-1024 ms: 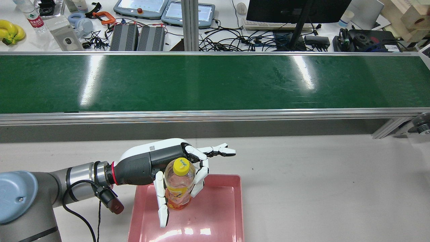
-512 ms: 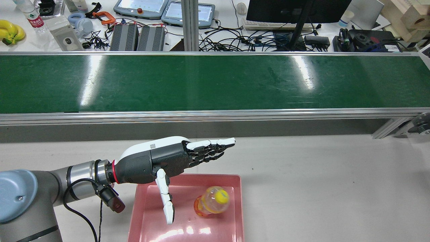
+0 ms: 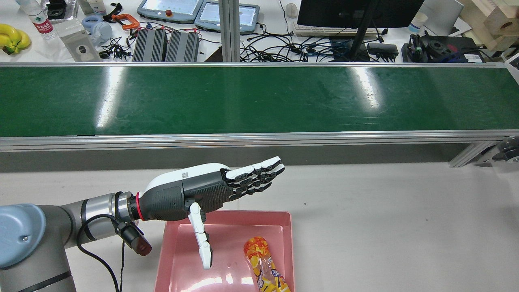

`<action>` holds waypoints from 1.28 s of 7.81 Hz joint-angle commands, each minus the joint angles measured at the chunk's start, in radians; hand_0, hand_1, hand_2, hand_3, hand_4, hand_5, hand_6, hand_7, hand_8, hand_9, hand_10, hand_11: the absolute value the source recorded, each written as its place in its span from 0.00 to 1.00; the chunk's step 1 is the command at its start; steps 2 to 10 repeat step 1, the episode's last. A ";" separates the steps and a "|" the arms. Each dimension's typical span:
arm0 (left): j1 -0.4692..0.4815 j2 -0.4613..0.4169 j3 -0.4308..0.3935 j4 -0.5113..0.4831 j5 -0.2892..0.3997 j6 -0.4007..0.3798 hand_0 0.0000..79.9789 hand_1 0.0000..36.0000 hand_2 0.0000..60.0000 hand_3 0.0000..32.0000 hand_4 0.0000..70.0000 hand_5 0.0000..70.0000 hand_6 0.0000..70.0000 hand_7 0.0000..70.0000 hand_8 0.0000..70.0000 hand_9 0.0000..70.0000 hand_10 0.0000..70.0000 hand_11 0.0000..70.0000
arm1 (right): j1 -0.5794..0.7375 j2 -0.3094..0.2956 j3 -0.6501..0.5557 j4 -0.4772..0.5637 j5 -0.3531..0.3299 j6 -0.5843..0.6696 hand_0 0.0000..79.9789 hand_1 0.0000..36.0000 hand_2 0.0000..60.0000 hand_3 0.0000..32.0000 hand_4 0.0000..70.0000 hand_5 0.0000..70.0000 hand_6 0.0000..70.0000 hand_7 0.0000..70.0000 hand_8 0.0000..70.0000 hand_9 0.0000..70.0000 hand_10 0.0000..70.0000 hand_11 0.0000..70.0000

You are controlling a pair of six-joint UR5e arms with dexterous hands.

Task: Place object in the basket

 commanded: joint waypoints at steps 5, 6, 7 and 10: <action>0.001 -0.013 0.000 0.000 -0.002 -0.002 1.00 0.45 0.00 0.00 0.00 0.00 0.00 0.05 0.00 0.00 0.00 0.03 | 0.000 0.000 0.000 0.000 0.000 0.000 0.00 0.00 0.00 0.00 0.00 0.00 0.00 0.00 0.00 0.00 0.00 0.00; 0.001 -0.013 0.000 0.000 -0.002 -0.002 1.00 0.45 0.00 0.00 0.00 0.00 0.00 0.05 0.00 0.00 0.00 0.03 | 0.000 0.000 0.000 0.000 0.000 0.000 0.00 0.00 0.00 0.00 0.00 0.00 0.00 0.00 0.00 0.00 0.00 0.00; 0.001 -0.013 0.000 0.000 -0.002 -0.002 1.00 0.45 0.00 0.00 0.00 0.00 0.00 0.05 0.00 0.00 0.00 0.03 | 0.000 0.000 0.000 0.000 0.000 0.000 0.00 0.00 0.00 0.00 0.00 0.00 0.00 0.00 0.00 0.00 0.00 0.00; 0.001 -0.013 0.000 0.000 -0.002 -0.002 1.00 0.45 0.00 0.00 0.00 0.00 0.00 0.05 0.00 0.00 0.00 0.03 | 0.000 0.000 0.000 0.000 0.000 0.000 0.00 0.00 0.00 0.00 0.00 0.00 0.00 0.00 0.00 0.00 0.00 0.00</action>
